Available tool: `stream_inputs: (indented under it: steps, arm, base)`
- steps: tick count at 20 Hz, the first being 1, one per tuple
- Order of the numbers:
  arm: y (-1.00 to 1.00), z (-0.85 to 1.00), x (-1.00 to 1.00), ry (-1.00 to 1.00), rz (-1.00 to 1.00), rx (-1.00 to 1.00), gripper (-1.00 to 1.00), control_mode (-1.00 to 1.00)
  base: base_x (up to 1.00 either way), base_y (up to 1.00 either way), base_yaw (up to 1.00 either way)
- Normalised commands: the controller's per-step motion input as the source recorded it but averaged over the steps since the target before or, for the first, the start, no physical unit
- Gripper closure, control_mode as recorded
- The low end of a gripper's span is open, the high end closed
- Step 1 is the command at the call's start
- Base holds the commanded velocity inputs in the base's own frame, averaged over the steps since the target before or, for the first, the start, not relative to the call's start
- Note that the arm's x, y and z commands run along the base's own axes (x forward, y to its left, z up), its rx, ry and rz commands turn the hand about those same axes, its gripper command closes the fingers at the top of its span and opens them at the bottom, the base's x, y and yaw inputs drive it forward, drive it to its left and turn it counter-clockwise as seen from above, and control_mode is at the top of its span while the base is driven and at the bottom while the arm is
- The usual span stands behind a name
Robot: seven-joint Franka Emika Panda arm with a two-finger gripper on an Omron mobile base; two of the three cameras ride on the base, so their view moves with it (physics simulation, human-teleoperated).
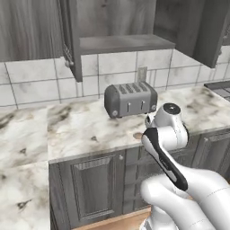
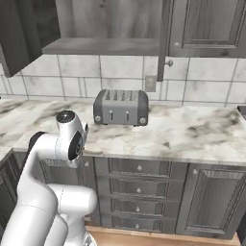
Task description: Organize the utensils by type. Pick up the wooden spoons from the counter and place them in the open cabinet. Then pick up the metallic utensils from the counter and place them in the open drawer.
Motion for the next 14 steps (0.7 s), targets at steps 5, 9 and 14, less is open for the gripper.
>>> stream_inputs:
  steps: [5, 9, 14]
  arm:
    - [0.00, 0.00, 0.00, 0.00, 0.00, 0.00, 1.00, 1.00]
    - [0.00, 0.00, 0.00, 0.00, 0.00, 0.00, 1.00, 1.00]
    - [0.00, 0.00, 0.00, 0.00, 0.00, 0.00, 1.00, 1.00]
  base:
    - [0.69, 0.00, 0.13]
    - [0.58, 0.06, 0.16]
    - [0.53, 0.14, 0.16]
